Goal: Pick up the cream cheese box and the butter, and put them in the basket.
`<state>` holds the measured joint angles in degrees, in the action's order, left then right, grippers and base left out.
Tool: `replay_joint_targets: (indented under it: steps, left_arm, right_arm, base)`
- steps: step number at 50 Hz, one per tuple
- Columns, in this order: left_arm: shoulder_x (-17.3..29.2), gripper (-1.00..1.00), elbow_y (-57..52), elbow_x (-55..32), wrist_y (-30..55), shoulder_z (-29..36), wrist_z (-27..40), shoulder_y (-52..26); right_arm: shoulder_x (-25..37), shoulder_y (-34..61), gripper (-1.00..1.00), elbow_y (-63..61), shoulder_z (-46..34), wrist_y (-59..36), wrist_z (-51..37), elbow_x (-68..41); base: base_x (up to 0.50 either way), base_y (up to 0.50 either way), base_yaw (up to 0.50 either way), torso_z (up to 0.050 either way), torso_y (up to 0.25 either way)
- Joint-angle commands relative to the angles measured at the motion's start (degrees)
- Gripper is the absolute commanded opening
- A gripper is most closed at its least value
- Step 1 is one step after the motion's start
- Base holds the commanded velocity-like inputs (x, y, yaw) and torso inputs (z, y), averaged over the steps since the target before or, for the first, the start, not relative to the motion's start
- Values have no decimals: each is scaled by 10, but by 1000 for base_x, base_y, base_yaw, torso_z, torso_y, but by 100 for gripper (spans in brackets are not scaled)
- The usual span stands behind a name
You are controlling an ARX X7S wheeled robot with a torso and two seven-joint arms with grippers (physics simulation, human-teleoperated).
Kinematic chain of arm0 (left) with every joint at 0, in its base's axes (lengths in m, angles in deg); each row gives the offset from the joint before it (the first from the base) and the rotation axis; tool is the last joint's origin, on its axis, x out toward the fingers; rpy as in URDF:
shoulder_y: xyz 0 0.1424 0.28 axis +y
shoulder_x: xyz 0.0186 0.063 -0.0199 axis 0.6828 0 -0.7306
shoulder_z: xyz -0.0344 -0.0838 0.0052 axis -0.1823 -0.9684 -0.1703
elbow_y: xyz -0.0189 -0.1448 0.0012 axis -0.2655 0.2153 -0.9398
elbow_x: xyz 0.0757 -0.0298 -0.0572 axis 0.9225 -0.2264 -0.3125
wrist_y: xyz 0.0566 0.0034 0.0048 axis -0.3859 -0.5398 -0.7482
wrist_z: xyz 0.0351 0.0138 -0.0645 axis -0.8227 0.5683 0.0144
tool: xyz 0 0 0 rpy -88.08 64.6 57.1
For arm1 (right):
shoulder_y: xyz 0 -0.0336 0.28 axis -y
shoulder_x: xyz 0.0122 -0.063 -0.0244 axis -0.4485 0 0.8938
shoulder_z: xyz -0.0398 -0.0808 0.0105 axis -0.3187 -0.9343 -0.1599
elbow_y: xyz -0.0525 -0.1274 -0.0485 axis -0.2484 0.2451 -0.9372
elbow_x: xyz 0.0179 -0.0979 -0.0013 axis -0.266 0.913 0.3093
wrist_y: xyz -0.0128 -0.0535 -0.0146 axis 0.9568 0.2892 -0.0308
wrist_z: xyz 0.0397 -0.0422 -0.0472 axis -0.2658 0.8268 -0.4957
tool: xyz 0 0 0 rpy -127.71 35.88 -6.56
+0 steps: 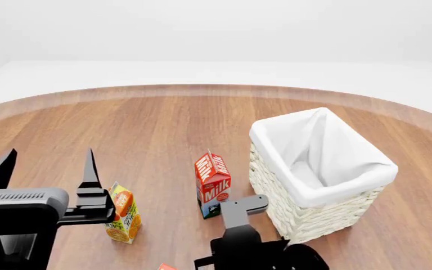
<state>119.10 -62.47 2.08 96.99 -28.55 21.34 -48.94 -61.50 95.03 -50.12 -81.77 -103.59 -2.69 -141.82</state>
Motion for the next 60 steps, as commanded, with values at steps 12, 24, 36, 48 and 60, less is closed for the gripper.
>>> replay_joint_targets:
  steps: [12,24,36,48,60]
  left_arm:
    - [5,100,2,0,-6,9,6,-2]
    - [10,100,1,-6,-7,10,10,-4]
    - [14,100,1,-7,-13,9,13,-1]
    - [17,100,0,-7,-14,16,18,-3]
    - [21,100,4,-10,-16,18,20,-7]
  right_arm:
    - [18,1,-100,-179,81,-72,-137,-125]
    - [18,18,-100,-235,112,-94,-212,-195]
    - [15,52,-100,-264,138,-107,-290,-295]
    - [20,110,-100,-261,144,-105,-347,-372]
    - [28,157,-100,-247,137,-85,-370,-407]
  base:
    - [0,0,0,0,0]
    - [0,0,0,0,1]
    - [0,0,0,0,0]
    - [0,0,0,0,1]
    - [0,0,0,0,0]
